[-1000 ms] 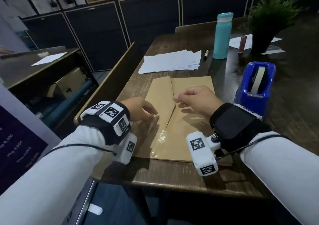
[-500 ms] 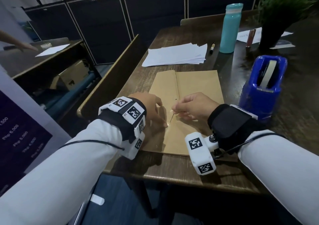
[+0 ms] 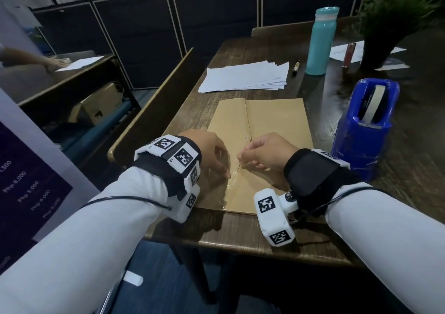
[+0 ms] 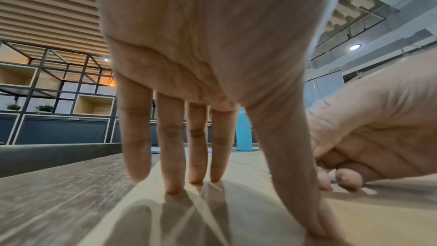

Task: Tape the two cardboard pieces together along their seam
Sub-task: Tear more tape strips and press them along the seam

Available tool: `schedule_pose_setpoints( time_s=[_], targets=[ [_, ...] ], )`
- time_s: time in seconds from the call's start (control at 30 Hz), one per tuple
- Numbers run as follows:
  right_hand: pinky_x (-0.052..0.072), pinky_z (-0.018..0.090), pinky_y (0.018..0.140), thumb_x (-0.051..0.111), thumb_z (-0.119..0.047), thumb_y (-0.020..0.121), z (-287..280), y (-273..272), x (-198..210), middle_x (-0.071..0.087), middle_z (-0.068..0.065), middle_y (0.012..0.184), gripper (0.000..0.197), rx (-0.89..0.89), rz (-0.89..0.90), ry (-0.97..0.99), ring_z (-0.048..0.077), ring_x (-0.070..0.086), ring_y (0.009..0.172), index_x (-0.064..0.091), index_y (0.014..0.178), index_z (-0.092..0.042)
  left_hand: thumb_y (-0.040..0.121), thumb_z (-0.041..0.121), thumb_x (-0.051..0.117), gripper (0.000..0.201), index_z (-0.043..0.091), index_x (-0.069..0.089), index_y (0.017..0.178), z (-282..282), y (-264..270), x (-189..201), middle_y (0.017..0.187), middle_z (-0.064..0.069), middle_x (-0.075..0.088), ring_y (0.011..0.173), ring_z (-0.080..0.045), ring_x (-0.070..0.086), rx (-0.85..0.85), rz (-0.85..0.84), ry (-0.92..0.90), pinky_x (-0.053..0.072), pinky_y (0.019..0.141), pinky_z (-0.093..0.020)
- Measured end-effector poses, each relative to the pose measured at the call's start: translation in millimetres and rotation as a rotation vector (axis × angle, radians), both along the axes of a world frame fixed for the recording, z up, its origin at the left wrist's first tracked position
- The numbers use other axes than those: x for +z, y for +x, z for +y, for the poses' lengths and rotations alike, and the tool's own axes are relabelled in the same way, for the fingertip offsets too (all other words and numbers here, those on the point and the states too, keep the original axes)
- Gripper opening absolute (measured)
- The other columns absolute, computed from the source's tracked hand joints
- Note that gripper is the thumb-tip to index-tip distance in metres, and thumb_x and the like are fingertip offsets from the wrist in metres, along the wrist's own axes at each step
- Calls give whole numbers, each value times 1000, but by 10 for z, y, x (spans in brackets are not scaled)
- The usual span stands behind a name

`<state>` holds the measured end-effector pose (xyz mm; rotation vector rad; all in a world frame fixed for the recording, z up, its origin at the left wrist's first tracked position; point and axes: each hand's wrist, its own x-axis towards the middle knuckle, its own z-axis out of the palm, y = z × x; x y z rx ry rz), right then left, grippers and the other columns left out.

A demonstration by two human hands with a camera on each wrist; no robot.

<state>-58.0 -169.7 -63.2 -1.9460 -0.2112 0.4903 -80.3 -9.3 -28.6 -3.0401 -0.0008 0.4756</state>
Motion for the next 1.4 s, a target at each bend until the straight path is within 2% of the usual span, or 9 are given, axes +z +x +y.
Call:
schedule_pose_setpoints(
  time_s=[0.33,0.47,0.63,0.73,0.87,0.97,1.07,1.2,1.4],
  targets=[
    [37,8,35,66,4,83,8,-43,14,61,5,65,8,-18,22,66,-6,48,30,68,90,5,64,67,72,73,34,57,127,10,-3,-15,120,12,63,103,-14,61,-6,8,11,43,72,-27],
    [38,8,37,67,3,82,21,-33,-7,62,1,64,7,-10,-16,16,-5,50,33,70,89,3,66,66,71,71,33,58,127,2,1,-14,119,10,64,103,-15,61,-11,5,16,44,73,-27],
    [40,14,48,72,-7,80,40,4,-39,65,-3,67,8,9,-80,-91,5,53,54,73,86,-3,65,68,71,72,33,58,126,17,-2,-20,119,10,65,102,-15,62,-18,4,22,48,76,-28],
    [40,12,42,70,-3,81,32,10,-38,66,1,68,2,2,-55,-50,6,53,51,70,79,-4,66,68,71,72,32,58,127,15,-5,-22,120,10,64,102,-15,61,-19,3,20,46,74,-27],
    [43,17,48,67,-4,84,-19,52,-9,67,1,65,12,-4,67,42,8,51,50,67,72,-6,66,67,71,72,32,58,127,12,0,-22,120,9,64,103,-16,61,-22,5,21,44,72,-27],
    [42,18,52,68,-7,83,-31,88,7,68,6,73,12,8,99,45,6,49,48,68,71,-8,67,66,70,71,31,58,127,9,-1,-19,120,9,63,104,-16,60,-29,7,33,44,74,-27],
    [41,17,50,68,-7,83,-20,108,23,67,8,77,11,25,121,25,7,46,49,69,71,-9,69,65,69,67,31,59,125,8,-4,-17,119,9,63,105,-16,60,-40,6,40,44,75,-27],
    [39,13,43,71,-8,81,-1,98,43,63,-3,61,3,51,78,-52,5,42,47,71,78,-7,68,66,69,67,32,59,125,7,0,-17,117,10,63,104,-16,59,-40,6,51,41,72,-27],
    [44,22,55,78,-10,75,37,117,-27,63,-1,60,14,40,-5,-95,8,47,49,73,85,-3,68,67,69,69,33,57,127,12,1,-23,120,11,62,107,-16,59,-38,0,52,41,75,-27]
  ],
)
